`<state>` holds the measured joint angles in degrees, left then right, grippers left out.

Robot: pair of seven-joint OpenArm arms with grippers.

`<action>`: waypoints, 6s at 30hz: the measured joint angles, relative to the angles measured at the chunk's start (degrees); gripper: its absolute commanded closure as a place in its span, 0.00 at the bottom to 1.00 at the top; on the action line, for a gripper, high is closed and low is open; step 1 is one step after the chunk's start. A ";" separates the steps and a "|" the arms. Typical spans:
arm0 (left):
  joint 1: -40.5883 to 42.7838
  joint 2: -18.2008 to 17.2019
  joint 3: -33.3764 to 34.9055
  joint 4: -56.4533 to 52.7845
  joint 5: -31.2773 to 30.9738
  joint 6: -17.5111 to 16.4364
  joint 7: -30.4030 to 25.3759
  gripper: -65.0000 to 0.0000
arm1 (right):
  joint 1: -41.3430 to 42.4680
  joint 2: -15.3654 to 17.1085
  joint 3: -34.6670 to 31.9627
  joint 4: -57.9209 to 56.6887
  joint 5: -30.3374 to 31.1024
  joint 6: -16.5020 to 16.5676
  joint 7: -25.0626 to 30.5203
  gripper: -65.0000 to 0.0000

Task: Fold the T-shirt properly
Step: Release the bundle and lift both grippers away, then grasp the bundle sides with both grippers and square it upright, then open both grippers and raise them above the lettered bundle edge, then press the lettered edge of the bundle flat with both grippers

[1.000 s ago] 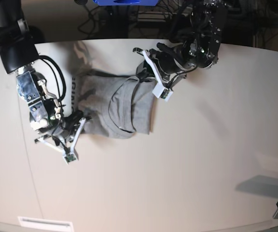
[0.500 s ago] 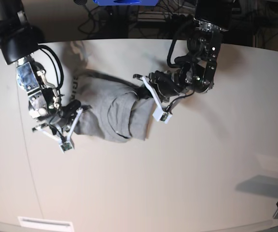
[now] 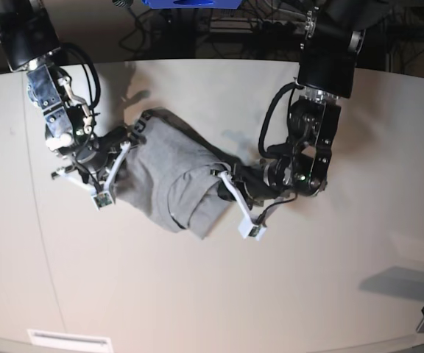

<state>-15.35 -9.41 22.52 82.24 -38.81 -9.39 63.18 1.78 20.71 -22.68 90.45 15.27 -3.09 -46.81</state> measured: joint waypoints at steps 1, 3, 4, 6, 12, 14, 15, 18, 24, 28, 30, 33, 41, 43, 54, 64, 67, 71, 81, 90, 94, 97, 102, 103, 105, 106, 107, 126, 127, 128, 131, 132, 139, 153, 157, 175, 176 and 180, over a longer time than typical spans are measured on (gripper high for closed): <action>-1.53 0.00 1.73 -1.01 -0.02 0.02 0.02 1.00 | -1.11 -0.28 1.29 0.87 0.42 0.17 -0.13 1.00; -4.46 0.55 4.46 -3.45 -0.04 -0.02 -0.31 1.00 | -3.48 -0.57 2.97 2.80 0.81 0.24 -0.50 1.00; -5.55 1.29 5.35 -4.85 -0.15 0.00 -0.76 1.00 | -4.59 -0.52 3.43 3.87 0.81 0.28 -0.52 1.00; -7.37 2.45 7.26 -7.65 -0.28 -0.02 -3.76 1.00 | -6.40 -0.39 3.54 5.92 0.59 0.24 -1.05 1.00; -12.50 5.90 12.52 -18.56 0.00 0.20 -8.44 1.00 | -10.93 -0.52 3.54 10.51 0.79 -2.93 -2.16 1.00; -13.51 6.27 12.44 -18.34 -0.42 0.17 -8.66 1.00 | -11.19 -0.59 3.34 10.64 0.87 -4.83 -2.21 1.00; -13.66 6.03 12.28 -16.94 -0.59 0.20 -8.50 1.00 | -11.15 -0.39 3.28 10.47 1.09 -5.14 -2.14 1.00; -13.46 4.11 9.22 -10.12 -1.31 -0.22 -7.30 1.00 | -10.01 0.59 3.21 10.16 1.55 -5.07 -2.82 1.00; -8.90 1.18 -2.91 3.78 -0.55 0.20 4.46 1.00 | -7.61 1.49 3.17 9.40 1.73 -5.11 -5.25 1.00; -2.23 -0.63 -7.69 15.52 -0.50 0.15 8.74 1.00 | -3.80 1.95 4.44 4.94 2.49 -4.79 -4.85 1.00; 2.29 -1.38 -8.66 19.65 -0.33 0.20 10.64 1.00 | -1.86 2.86 5.66 1.79 1.42 -5.29 -4.09 1.00; 7.98 -2.36 -8.87 22.03 -0.42 0.13 10.93 1.00 | 1.20 4.24 5.79 -1.53 1.27 -5.33 -4.46 1.00; 14.19 -3.37 -8.55 21.92 -0.17 0.15 8.13 1.00 | 6.25 3.50 5.35 -2.78 1.42 -5.14 -4.98 1.00; 14.19 -3.08 -8.13 20.59 1.33 0.13 7.48 1.00 | 6.86 2.89 5.35 -2.78 1.36 -2.64 -4.98 1.00; 12.76 2.23 -8.41 11.87 8.59 -0.22 7.08 1.00 | 6.75 -1.07 5.40 -2.51 1.49 1.18 -5.60 1.00; 5.90 7.39 -8.41 0.55 13.09 -0.98 0.70 1.00 | 3.98 -1.99 2.38 -2.43 1.49 1.18 -3.65 1.00; 3.30 8.50 -8.48 -2.40 13.55 -0.92 0.72 1.00 | 2.95 -1.99 2.45 -2.10 1.22 1.14 -2.99 1.00; -0.22 8.04 -4.35 -5.70 14.27 -0.79 -0.68 1.00 | 0.55 -1.92 2.82 -1.31 0.81 0.85 -0.66 1.00; -9.81 11.04 0.46 -20.17 14.56 -0.48 -7.28 1.00 | -4.81 -1.88 3.52 0.24 0.02 0.04 6.14 1.00; -14.58 13.09 4.26 -27.58 14.86 -0.11 -11.56 1.00 | -8.74 -1.99 3.54 4.26 -0.09 0.07 5.66 1.00; -13.68 12.66 4.11 -25.31 14.97 -0.09 -10.40 1.00 | -8.63 -2.16 5.81 4.26 1.57 0.96 4.70 1.00; -13.14 9.44 4.22 -22.88 14.19 -0.83 -9.42 1.00 | -8.74 -1.86 7.61 4.26 1.95 1.18 3.80 1.00; -11.80 3.93 2.03 -14.67 15.58 0.22 -8.72 1.00 | -8.90 -0.85 8.85 4.24 2.38 1.40 3.50 1.00; -10.78 3.89 0.09 -11.37 15.37 0.31 -8.74 1.00 | -8.94 -0.90 9.42 4.26 2.40 1.33 3.48 1.00; -8.26 4.72 -4.15 -4.48 14.60 -0.04 -8.74 1.00 | -9.57 -0.85 10.64 4.96 2.21 -2.64 3.93 1.00; -6.97 5.11 -6.36 -0.70 14.60 -0.39 -8.79 1.00 | -10.16 -0.72 11.15 5.60 1.95 -4.72 4.28 1.00; -5.81 5.25 -8.61 2.91 14.45 -0.52 -8.90 1.00 | -10.69 -0.57 11.58 6.36 1.66 -6.86 3.82 1.00; 29.81 -0.63 -11.93 26.10 35.98 -0.92 -30.77 1.00 | -16.76 -2.49 1.90 22.21 1.95 -12.87 15.06 1.00; 30.75 -0.09 -12.13 26.10 37.44 -0.87 -31.32 1.00 | -16.59 -2.51 1.11 22.21 1.92 -12.87 15.76 1.00; 31.58 0.13 -12.26 26.08 37.55 -0.87 -31.36 1.00 | -16.48 -2.51 0.59 22.21 1.90 -12.87 15.98 1.00; 33.20 0.20 -12.13 26.08 38.01 -0.92 -31.54 1.00 | -16.26 -2.43 -1.73 22.21 1.46 -13.33 15.89 1.00; 33.57 0.22 -12.11 26.08 37.97 -0.92 -31.52 1.00 | -16.26 -2.49 -2.45 22.21 1.51 -13.29 15.91 1.00; 35.19 1.51 -12.13 26.03 38.16 -0.94 -31.54 1.00 | -16.15 -2.93 -3.10 17.68 1.70 -13.18 16.33 1.00; 35.30 1.36 -12.59 26.62 38.38 -0.90 -31.52 1.00 | -17.49 -5.03 -3.23 12.33 1.29 -12.98 20.79 1.00; 35.32 2.36 -12.37 29.70 38.40 -0.87 -31.52 1.00 | -17.84 -4.74 -3.19 17.16 1.49 -13.07 18.80 1.00; 27.56 10.29 5.84 30.05 38.56 -1.01 -31.50 1.00 | -15.47 -4.90 -3.26 21.81 1.68 -12.90 15.17 1.00; 27.67 10.45 5.99 28.74 37.70 -0.66 -31.76 1.00 | -15.47 -4.87 -3.26 21.75 1.03 -12.90 14.95 1.00; 27.43 10.73 5.57 23.85 35.65 -0.92 -34.18 1.00 | -16.00 -4.72 -3.17 20.98 0.52 -13.49 13.60 1.00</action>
<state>12.08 1.32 28.10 106.08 -3.16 -10.31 28.99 -14.22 15.99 -25.85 111.44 15.79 -16.58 -33.21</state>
